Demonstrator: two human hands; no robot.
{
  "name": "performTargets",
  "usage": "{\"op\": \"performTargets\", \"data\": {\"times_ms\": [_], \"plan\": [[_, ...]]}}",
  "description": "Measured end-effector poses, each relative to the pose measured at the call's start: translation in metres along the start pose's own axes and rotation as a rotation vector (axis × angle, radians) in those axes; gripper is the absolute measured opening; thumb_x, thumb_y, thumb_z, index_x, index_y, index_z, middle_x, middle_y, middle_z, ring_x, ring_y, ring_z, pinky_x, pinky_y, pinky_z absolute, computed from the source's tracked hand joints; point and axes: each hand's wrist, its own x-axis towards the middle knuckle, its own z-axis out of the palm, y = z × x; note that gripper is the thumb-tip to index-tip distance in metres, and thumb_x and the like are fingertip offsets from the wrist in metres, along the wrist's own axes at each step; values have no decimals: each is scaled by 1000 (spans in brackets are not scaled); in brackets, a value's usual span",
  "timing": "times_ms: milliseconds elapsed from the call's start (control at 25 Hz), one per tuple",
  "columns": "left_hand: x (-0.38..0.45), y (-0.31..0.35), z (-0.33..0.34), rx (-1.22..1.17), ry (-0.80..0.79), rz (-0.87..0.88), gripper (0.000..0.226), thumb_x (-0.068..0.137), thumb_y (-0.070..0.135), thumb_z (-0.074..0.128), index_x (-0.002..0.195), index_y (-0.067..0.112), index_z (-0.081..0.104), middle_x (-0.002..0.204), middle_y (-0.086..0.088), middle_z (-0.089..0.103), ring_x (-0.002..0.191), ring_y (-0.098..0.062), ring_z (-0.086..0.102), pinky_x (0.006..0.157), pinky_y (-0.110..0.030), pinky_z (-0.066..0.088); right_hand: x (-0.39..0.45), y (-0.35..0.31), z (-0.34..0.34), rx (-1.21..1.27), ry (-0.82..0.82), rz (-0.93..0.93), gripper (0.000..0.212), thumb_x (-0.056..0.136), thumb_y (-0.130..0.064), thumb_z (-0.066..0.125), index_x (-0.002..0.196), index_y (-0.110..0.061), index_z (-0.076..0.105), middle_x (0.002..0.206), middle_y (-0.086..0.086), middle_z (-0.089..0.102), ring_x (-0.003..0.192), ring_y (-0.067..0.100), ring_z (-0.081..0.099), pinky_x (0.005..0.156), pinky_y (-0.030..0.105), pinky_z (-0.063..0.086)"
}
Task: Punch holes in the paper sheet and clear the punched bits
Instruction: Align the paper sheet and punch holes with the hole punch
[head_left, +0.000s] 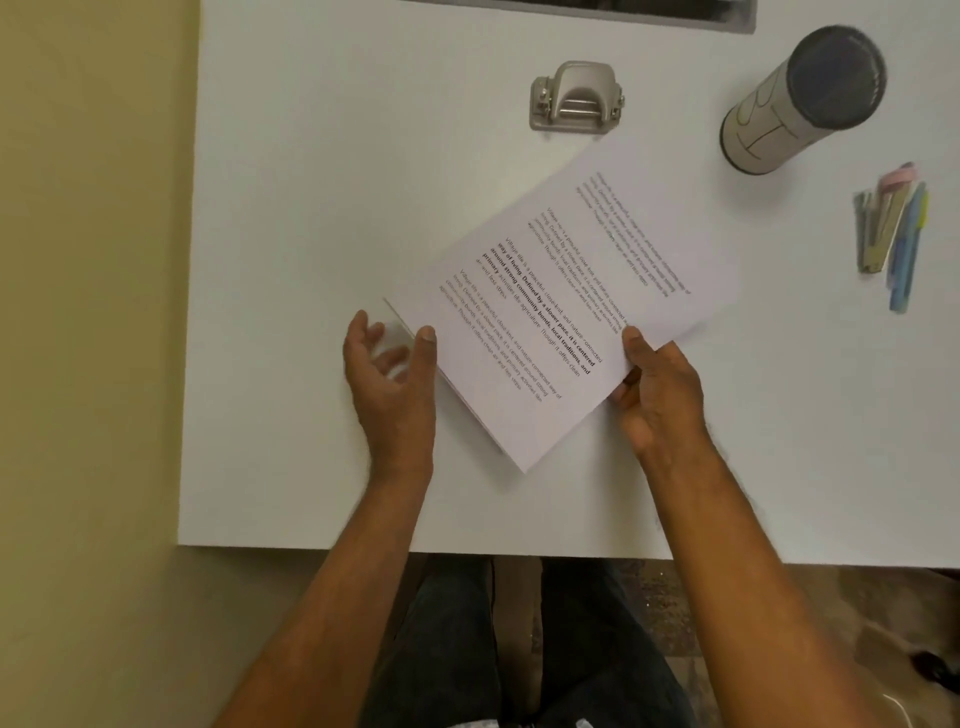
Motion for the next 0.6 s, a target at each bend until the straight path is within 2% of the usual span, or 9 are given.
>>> {"op": "performTargets", "data": {"times_ms": [120,200,280,440,600], "plan": [[-2,5,13,-295,-229,-235,37,99,22,66,135,20,59,126,-2,73,113,-18,71,94,-39,61,-7,8,0,95,35,-1,12,99,-6,69,91,-15,69,86,-3,81,79,11,77,67,29,65],[-4,6,22,-316,-291,-273,21,102,15,61,121,21,67,121,-2,76,110,-20,73,93,-39,61,-11,14,1,145,36,7,11,100,-6,68,97,-16,71,90,-2,82,82,11,79,69,31,66],[-3,5,29,-293,-261,-264,20,103,11,58,114,24,69,120,-2,77,107,-20,74,92,-38,61,-14,20,2,181,39,27,12,101,-6,66,101,-16,72,94,-1,83,85,12,80,73,33,67],[11,6,33,-228,-251,-262,20,104,11,56,110,25,69,113,1,78,105,-24,75,92,-42,60,-13,17,-4,231,-23,44,20,100,-1,64,113,-14,73,116,10,80,107,23,77,89,44,64],[31,12,31,-170,-302,-270,18,104,12,56,106,25,69,103,4,79,94,-21,76,86,-41,62,4,-11,-24,259,-45,21,30,99,0,64,127,-9,68,123,13,77,112,27,76,88,45,65]]}}
